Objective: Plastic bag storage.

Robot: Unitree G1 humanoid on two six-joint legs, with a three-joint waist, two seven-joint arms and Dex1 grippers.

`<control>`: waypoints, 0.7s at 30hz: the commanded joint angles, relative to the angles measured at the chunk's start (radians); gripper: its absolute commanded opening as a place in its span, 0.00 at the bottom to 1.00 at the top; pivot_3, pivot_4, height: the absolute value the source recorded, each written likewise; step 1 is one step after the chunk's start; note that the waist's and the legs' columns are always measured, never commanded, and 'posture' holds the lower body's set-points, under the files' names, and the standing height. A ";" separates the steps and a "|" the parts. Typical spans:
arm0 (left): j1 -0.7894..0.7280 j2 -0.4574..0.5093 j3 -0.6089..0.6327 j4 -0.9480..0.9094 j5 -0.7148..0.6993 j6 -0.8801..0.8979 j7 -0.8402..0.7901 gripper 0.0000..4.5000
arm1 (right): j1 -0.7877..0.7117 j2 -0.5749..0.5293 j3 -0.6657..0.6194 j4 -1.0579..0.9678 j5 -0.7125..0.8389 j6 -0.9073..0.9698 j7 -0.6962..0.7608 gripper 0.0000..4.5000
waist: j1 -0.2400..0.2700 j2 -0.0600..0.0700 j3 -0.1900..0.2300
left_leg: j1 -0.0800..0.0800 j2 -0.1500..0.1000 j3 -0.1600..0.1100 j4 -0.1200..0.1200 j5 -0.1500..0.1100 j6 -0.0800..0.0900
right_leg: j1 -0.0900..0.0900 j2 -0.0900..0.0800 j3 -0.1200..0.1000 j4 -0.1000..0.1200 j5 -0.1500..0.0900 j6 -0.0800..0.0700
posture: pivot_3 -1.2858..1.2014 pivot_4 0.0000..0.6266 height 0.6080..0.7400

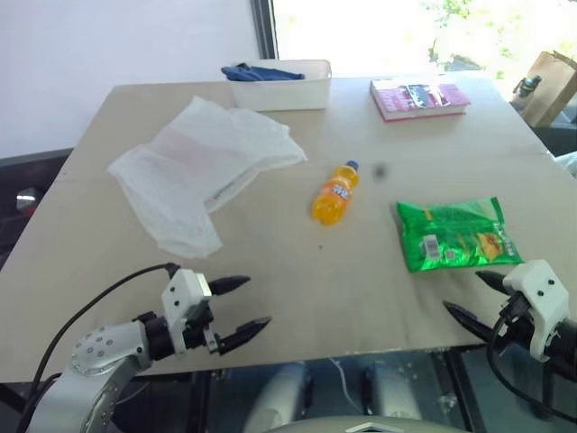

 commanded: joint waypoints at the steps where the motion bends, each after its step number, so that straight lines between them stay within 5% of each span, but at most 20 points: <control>1: -0.045 -0.034 0.020 -0.036 -0.049 0.009 0.045 1.00 | -0.038 -0.008 -0.026 -0.065 0.061 0.015 -0.007 0.99 | 0.000 0.000 0.000 | 0.000 0.000 0.000 0.000 0.000 0.000 | 0.000 0.000 0.000 0.000 0.000 0.000 | 0.52 0.24 1.00; 4: -0.179 -0.104 0.052 -0.032 -0.135 0.086 0.178 1.00 | -0.113 0.004 -0.043 -0.130 0.184 -0.019 0.013 0.99 | 0.001 0.003 0.003 | 0.000 0.000 0.000 0.002 -0.001 -0.001 | 0.000 0.000 0.000 0.000 0.000 0.000 | 0.52 0.24 1.00; 9: -0.319 -0.157 0.115 -0.016 -0.070 0.124 0.406 1.00 | -0.159 -0.023 -0.065 -0.159 0.282 -0.066 0.061 0.99 | 0.000 0.002 0.003 | 0.000 0.001 -0.003 0.001 0.001 -0.002 | 0.001 0.001 -0.004 0.001 0.000 0.000 | 0.52 0.24 1.00; 13: -0.419 -0.100 0.102 -0.025 0.154 0.265 0.661 1.00 | -0.225 -0.070 -0.053 -0.157 0.318 -0.100 0.096 0.99 | 0.000 -0.001 0.004 | -0.001 -0.001 -0.002 0.002 0.002 -0.004 | 0.000 0.002 -0.003 0.000 0.000 0.000 | 0.52 0.24 1.00; 21: -0.427 0.005 -0.054 -0.160 0.393 0.464 0.762 1.00 | -0.208 -0.120 -0.039 -0.088 0.277 -0.180 0.201 0.99 | 0.010 -0.002 0.005 | -0.003 -0.001 -0.002 -0.001 0.002 -0.004 | -0.002 0.003 -0.003 -0.003 0.000 0.000 | 0.52 0.24 1.00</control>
